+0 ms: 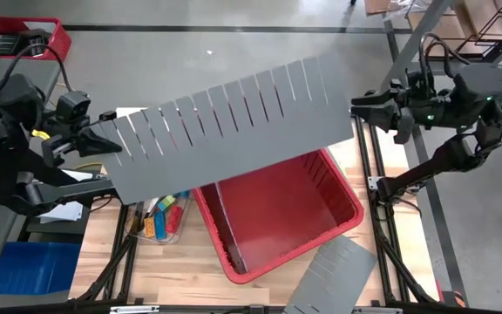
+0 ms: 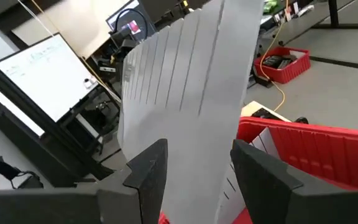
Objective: Sort Items/Unsort Items
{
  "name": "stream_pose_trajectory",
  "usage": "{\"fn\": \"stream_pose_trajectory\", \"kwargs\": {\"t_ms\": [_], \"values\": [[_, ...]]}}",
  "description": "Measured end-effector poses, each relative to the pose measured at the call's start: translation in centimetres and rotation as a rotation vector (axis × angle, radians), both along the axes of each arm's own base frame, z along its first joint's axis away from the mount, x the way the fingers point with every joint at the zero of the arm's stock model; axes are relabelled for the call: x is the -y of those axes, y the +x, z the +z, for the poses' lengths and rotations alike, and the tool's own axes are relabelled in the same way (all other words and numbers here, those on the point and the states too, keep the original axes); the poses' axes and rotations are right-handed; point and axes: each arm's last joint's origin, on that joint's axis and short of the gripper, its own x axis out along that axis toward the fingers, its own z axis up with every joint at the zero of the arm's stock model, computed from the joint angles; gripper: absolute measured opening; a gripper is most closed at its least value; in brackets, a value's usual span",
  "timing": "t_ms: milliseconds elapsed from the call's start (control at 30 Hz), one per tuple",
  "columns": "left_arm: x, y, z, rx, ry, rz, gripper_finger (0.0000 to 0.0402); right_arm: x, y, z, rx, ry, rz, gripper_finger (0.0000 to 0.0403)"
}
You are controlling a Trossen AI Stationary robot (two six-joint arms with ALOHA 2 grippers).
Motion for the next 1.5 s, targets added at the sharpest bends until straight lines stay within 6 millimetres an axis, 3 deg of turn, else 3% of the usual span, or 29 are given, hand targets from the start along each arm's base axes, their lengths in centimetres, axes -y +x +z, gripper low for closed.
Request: {"fn": "stream_pose_trajectory", "kwargs": {"t_ms": [400, 633, 1000, 1300, 1500], "values": [[0.0, 0.2, 0.1, -0.009, -0.049, -0.03, 0.0001, -0.2, 1.3, -0.6, -0.055, -0.005, 0.017, 0.0173], [1.1, -1.3, 1.7, 0.05, -0.035, -0.053, 0.0001, -0.1, 0.8, -0.6, -0.066, -0.019, -0.011, 0.0173], [1.5, -1.9, 2.3, 0.072, -0.032, -0.042, 0.0001, -0.4, 1.7, 0.7, 0.074, 0.009, 0.076, 0.0173], [1.5, -1.9, 2.3, 0.058, -0.07, -0.036, 0.0001, -0.1, -0.2, 1.1, 0.114, -0.003, 0.061, 0.0173], [1.5, -1.9, 2.3, 0.057, -0.071, -0.034, 0.0001, -0.2, 0.0, 1.2, 0.119, -0.001, 0.067, 0.0173]]}}
